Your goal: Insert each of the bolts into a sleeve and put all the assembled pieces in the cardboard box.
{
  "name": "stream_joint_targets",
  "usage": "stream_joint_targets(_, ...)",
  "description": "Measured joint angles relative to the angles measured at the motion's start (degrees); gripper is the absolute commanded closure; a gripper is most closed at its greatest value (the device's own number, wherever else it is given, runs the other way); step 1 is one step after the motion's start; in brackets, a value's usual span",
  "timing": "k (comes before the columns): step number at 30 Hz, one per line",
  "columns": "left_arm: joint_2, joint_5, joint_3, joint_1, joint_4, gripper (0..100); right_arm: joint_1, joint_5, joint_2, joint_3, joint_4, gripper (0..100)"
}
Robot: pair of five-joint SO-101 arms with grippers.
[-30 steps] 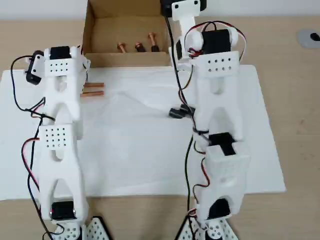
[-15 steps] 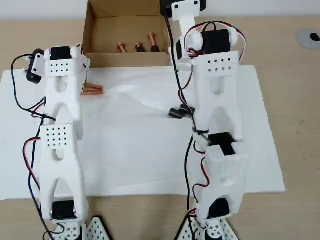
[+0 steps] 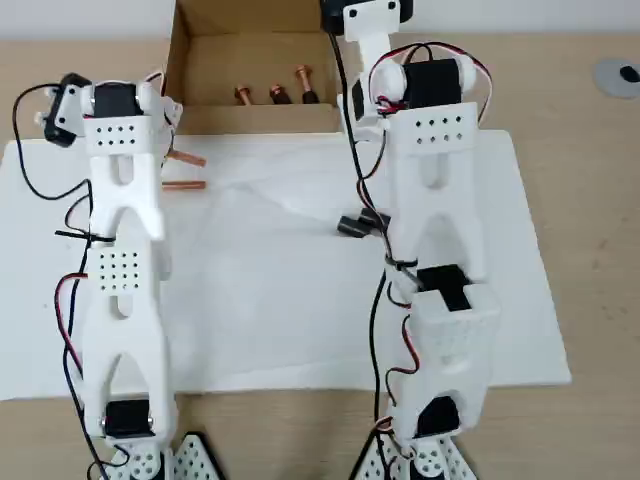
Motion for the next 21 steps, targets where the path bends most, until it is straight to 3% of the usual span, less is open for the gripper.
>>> stream_joint_targets(6, -7.9, -5.5, 1.2, -0.1, 0.1, 100, 0.0, 0.0, 0.0, 0.0, 0.0, 76.3)
stream_joint_targets(14, -26.4, -35.1, 18.7, 0.5, 0.1, 100, 0.0, 0.0, -0.3, 2.4, 0.0, 76.4)
stream_joint_targets(21, -49.7, -39.4, 44.5, 1.1, 0.1, 99, 0.0, 2.8, -8.5, 23.1, 0.0, 76.4)
